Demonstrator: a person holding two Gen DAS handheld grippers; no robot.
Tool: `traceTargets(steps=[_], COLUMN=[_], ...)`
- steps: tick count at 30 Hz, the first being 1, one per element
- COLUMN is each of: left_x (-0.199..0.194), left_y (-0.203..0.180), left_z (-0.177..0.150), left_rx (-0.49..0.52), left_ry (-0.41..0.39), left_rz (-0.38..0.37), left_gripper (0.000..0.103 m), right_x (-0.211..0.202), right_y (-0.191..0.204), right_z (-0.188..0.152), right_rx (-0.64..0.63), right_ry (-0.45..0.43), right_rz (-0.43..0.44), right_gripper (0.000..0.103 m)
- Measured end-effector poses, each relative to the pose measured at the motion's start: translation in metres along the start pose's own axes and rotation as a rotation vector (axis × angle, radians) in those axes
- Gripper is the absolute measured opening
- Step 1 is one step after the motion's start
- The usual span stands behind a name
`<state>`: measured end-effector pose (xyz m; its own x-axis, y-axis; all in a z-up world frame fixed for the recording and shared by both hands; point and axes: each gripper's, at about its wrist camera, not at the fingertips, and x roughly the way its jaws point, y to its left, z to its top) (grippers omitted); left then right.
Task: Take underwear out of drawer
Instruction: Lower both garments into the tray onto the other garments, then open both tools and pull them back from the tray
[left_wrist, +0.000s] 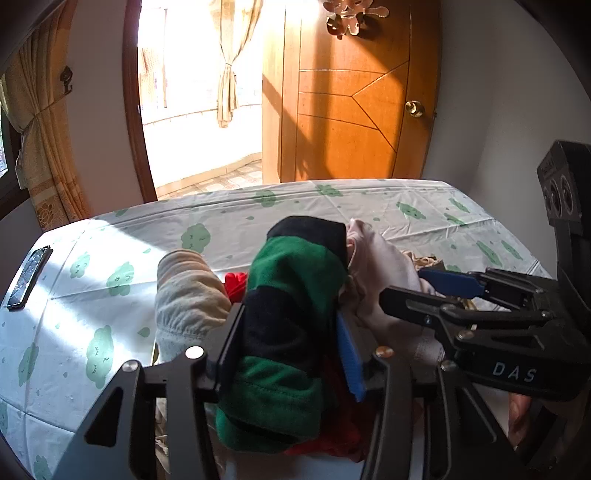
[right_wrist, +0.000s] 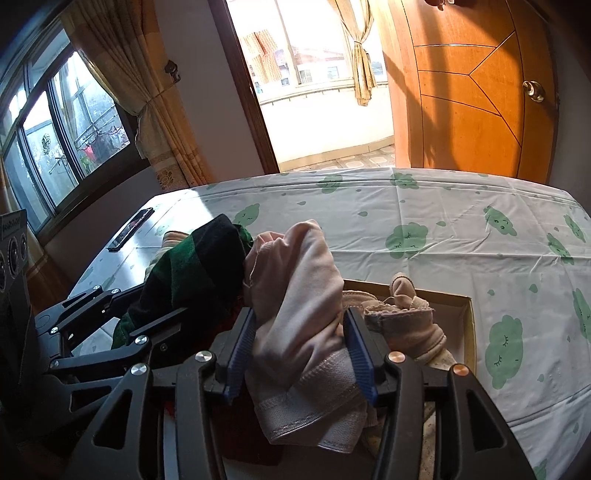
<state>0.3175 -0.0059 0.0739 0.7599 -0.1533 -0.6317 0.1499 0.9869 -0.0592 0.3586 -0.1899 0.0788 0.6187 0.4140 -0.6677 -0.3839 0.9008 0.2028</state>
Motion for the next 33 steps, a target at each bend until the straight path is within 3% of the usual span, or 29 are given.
traceTargets(steps=[5, 15, 33], left_x=[-0.012, -0.033, -0.069], left_y=[0.002, 0.004, -0.009], left_z=[-0.006, -0.017, -0.049], left_rx=[-0.017, -0.044, -0.049], left_ry=[-0.01, -0.028, -0.068], left_rz=[-0.005, -0.025, -0.076], left_gripper=[0.06, 0.069, 0.073], right_x=[-0.013, -0.033, -0.067], right_y=[0.001, 0.008, 0.026], right_z=[-0.003, -0.017, -0.059], right_rx=[0.009, 0.002, -0.049], right_ry=[-0.02, -0.041, -0.064], right_rz=[-0.008, -0.008, 0.021], right_gripper=[0.061, 0.062, 0.064])
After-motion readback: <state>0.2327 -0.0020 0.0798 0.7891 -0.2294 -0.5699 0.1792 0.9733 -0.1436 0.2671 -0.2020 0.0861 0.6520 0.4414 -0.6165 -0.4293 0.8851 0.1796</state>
